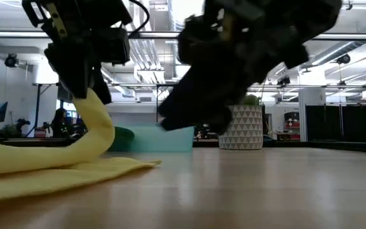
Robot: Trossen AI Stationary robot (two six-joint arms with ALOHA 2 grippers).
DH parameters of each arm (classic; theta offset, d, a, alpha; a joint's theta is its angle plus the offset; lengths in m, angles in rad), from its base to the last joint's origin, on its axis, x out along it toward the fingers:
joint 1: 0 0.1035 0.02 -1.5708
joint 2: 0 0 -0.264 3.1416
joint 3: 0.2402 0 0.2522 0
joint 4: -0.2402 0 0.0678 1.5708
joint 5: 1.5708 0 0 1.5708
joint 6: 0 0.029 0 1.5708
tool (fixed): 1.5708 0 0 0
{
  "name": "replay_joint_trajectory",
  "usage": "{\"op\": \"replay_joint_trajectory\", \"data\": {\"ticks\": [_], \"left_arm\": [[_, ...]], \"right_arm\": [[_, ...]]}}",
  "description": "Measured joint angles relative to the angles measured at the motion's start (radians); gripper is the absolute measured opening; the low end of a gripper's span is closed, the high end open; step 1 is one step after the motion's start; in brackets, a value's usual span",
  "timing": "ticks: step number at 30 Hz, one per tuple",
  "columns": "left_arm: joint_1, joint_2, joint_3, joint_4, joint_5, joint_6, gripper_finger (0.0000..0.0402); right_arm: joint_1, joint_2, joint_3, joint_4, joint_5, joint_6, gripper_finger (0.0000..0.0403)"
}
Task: Fold microfiber towels
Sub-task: Fold the yellow microfiber towel
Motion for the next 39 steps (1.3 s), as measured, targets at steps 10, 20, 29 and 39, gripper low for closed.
{"op": "replay_joint_trajectory", "data": {"ticks": [10,20,29,39], "left_arm": [[0.0,-0.097,0.0,-0.004,-0.002,-0.029,0.0],[0.0,-0.121,-0.002,-0.01,-0.011,-0.029,0.0],[0.0,-0.148,-0.001,-0.068,-0.002,0.0,0.0],[-0.001,-0.378,0.036,-0.223,0.131,-0.073,0.0]], "right_arm": [[-0.01,0.173,0.232,-0.171,0.137,-0.105,0.0195],[-0.006,0.204,0.28,-0.404,0.241,-0.149,0.018],[-0.003,0.133,0.271,-0.544,0.229,-0.214,0.0013],[-0.002,-0.244,0.266,-0.897,0.189,-0.275,0.0009]]}}
